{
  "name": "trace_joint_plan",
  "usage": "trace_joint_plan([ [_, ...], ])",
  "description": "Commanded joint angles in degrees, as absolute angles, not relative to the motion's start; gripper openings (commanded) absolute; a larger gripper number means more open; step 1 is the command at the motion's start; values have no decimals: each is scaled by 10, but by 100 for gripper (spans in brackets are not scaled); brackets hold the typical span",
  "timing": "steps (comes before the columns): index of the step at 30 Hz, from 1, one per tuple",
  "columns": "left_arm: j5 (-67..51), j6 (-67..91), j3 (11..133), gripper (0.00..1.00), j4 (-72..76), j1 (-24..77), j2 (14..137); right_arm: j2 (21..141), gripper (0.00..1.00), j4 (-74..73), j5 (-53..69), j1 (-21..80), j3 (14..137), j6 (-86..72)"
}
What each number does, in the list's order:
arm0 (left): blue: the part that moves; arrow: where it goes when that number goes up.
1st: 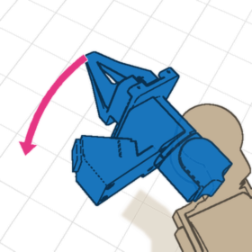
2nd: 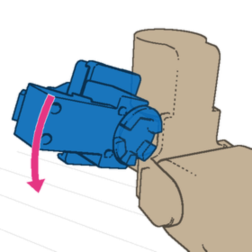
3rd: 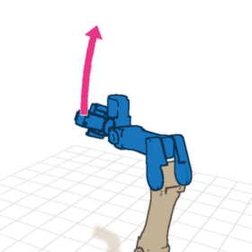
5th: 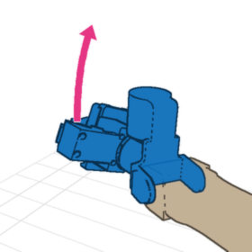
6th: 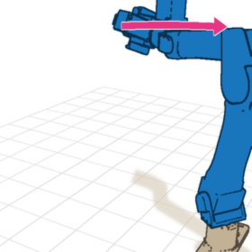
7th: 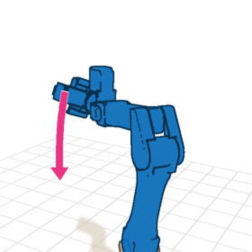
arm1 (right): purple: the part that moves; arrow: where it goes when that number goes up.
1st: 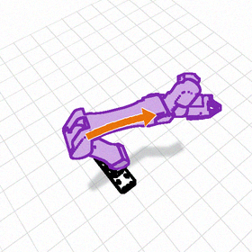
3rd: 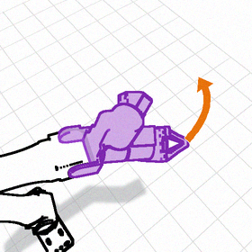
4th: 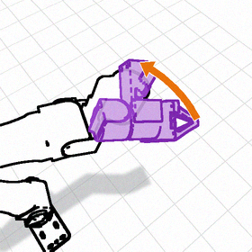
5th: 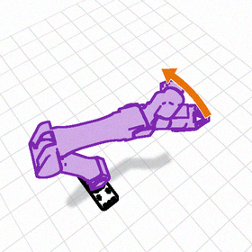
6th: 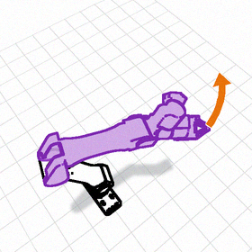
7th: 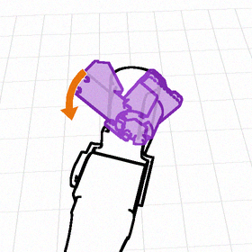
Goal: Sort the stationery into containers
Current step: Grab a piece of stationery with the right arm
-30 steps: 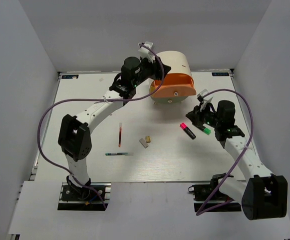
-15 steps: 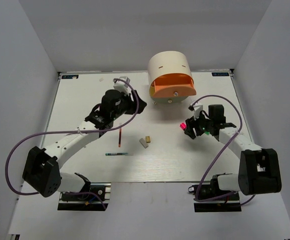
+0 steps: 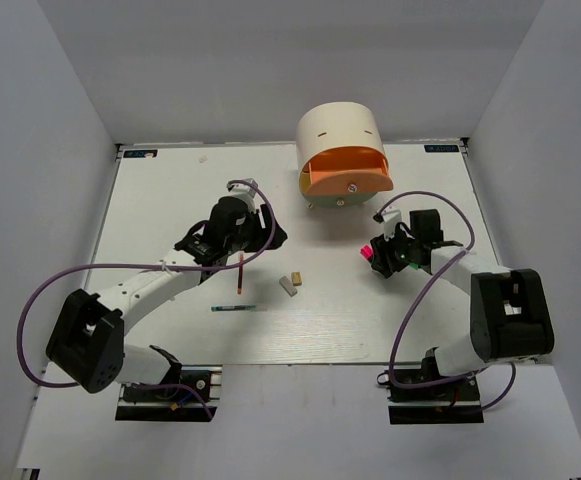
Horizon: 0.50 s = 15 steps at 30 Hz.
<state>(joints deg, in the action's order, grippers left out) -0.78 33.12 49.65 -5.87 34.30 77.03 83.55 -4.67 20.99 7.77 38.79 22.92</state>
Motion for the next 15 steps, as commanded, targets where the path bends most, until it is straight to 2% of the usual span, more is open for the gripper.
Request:
trace_joint_plan([
  [1,-6,343,496,75,-65,342,768,852,55,-11,194,85,398,229],
  [9,4,343,490,75,-70,342,768,873,51,18,161,102,387,241],
  [11,4,343,490,75,-76,342,768,873,46,16,162,101,383,240],
  [12,4,343,490,75,-76,342,768,868,40,13,164,104,381,243],
  [15,11,343,490,75,-76,342,768,854,29,1,177,103,381,248],
])
